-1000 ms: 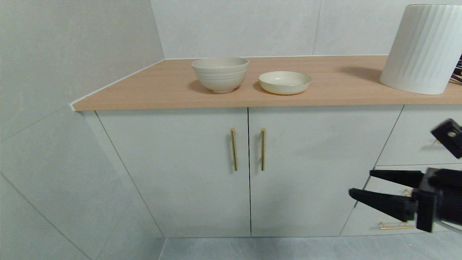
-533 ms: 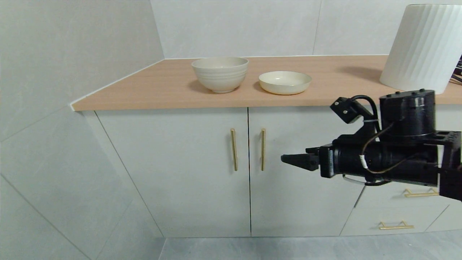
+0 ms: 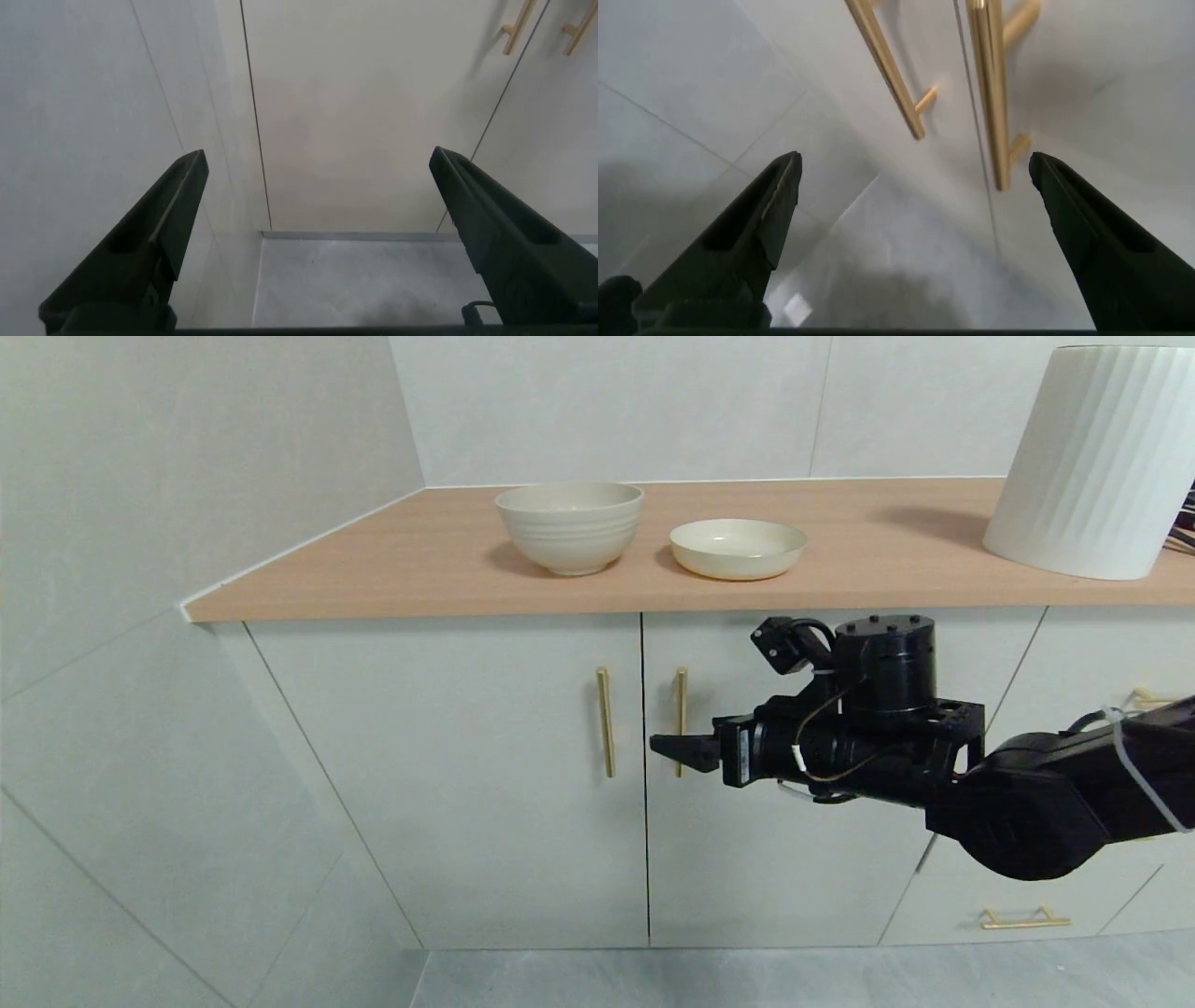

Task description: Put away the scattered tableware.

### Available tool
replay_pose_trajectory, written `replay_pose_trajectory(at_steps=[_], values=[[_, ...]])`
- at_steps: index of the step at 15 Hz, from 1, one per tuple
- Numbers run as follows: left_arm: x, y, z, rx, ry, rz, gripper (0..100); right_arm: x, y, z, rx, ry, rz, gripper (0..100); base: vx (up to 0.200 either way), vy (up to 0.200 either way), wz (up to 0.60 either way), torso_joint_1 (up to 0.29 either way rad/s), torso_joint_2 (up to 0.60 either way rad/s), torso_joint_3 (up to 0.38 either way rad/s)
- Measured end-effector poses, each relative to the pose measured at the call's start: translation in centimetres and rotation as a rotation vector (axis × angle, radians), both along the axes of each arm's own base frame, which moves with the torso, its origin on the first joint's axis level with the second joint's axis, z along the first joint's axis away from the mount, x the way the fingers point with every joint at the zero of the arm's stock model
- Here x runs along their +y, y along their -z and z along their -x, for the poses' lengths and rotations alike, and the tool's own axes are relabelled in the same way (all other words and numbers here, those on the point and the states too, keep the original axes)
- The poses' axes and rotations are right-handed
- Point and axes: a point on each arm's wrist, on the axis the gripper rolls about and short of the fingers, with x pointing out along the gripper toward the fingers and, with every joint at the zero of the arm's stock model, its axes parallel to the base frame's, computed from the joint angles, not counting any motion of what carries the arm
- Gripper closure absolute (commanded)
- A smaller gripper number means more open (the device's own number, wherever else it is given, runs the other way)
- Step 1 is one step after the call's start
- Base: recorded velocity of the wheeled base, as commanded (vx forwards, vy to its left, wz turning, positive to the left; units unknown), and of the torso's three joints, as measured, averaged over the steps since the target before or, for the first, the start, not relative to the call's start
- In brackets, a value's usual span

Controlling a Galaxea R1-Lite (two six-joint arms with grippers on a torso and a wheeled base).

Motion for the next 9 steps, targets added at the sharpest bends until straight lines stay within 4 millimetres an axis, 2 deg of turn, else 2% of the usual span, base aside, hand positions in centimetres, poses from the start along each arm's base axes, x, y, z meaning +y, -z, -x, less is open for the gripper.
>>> replay_pose_trajectory(at_steps=[9], values=[[0.0,0.0,0.0,0.000,0.000,0.001,0,1.4,2.3,-1.9,-0.002,0.011,-0.077,0,0.000,0.000,0.00,0.000,0.00,0.000]])
